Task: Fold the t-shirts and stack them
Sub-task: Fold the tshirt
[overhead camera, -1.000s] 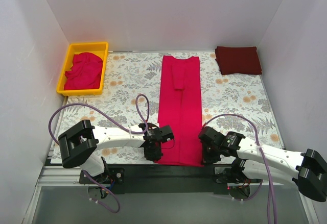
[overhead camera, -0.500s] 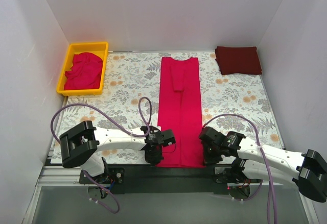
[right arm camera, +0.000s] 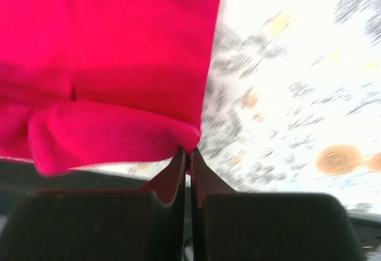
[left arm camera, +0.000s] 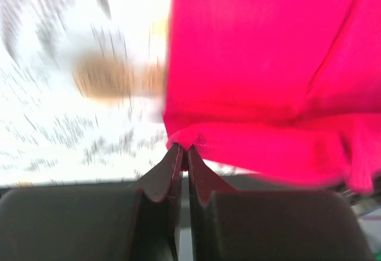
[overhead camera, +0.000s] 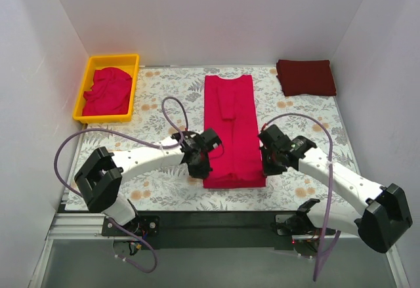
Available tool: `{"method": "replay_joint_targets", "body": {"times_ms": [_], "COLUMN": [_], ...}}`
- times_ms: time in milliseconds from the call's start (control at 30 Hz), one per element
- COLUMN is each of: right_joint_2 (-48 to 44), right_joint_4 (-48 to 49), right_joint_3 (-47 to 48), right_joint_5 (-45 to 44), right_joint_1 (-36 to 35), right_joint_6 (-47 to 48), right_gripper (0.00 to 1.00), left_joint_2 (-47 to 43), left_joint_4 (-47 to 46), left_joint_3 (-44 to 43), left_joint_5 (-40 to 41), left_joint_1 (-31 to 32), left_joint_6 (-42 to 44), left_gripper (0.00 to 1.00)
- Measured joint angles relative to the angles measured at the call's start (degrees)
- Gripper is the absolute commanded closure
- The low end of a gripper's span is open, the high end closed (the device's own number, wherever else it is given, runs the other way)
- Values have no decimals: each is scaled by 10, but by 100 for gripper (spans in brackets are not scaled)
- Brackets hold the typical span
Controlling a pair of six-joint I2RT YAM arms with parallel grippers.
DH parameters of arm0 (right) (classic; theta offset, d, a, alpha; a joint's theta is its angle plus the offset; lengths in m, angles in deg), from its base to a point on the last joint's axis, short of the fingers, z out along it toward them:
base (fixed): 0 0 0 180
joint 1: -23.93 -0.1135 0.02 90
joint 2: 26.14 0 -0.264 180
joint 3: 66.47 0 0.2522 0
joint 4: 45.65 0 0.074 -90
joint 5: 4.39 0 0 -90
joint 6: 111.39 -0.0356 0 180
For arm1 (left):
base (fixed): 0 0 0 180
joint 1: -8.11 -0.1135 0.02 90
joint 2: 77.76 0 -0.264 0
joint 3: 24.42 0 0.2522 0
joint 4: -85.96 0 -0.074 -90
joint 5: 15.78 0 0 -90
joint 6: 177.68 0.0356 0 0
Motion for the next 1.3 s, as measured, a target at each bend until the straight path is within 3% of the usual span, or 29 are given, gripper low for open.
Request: {"method": "replay_joint_targets", "body": {"times_ms": [167,333,833,1300], "right_joint_2": [83,141,268,327], "right_joint_4": [28,75,199,248], "right_joint_3": [97,155,222,242], "right_joint_5": [-52,-70,-31,12], "right_joint_1": [72,108,182,219], "right_joint_6": [101,162,245,266], "right_gripper": [99,99,99,99], "left_joint_2": [34,97,158,232], "left_joint_4": [-23,-44,-151,-217], "left_joint_3": [-79,-146,-208,-214], "left_joint_5": [29,69,116,114], "left_joint_1": [-94,-129,-203,-215], "left_joint_6": [64,114,203,228], "left_gripper": [100,100,100,100]}}
